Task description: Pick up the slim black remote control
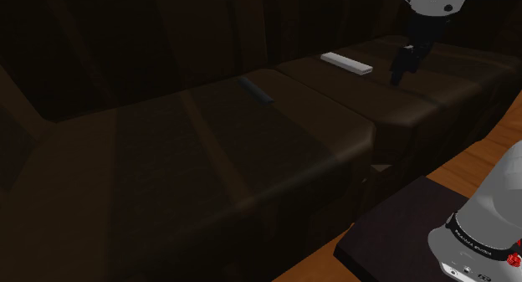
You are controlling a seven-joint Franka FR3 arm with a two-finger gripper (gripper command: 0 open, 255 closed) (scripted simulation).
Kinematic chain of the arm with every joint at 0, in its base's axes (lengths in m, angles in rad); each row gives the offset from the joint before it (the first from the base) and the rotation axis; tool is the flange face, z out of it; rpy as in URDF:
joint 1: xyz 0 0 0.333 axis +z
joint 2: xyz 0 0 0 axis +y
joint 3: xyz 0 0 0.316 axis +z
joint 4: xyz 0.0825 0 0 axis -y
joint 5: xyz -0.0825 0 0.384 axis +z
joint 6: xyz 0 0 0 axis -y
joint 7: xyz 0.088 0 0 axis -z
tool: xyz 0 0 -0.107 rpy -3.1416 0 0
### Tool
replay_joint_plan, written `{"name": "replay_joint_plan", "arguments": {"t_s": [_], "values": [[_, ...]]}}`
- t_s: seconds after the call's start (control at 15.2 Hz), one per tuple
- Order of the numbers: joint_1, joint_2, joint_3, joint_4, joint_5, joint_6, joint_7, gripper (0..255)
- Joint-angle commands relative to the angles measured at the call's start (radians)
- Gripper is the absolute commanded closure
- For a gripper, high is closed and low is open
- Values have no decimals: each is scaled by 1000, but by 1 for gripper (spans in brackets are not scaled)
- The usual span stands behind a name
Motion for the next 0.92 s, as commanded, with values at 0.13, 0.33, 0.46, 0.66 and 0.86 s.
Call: {"name": "replay_joint_plan", "arguments": {"t_s": [0.13, 0.33, 0.46, 0.66, 0.86], "values": [[9, 60, 27, 32, 27, 22, 40, 0], [19, 155, 65, 90, 62, 53, 98, 0], [25, 220, 90, 134, 81, 70, 135, 0], [32, 320, 124, 210, 104, 91, 190, 0], [38, 423, 156, 297, 120, 105, 243, 0]]}}
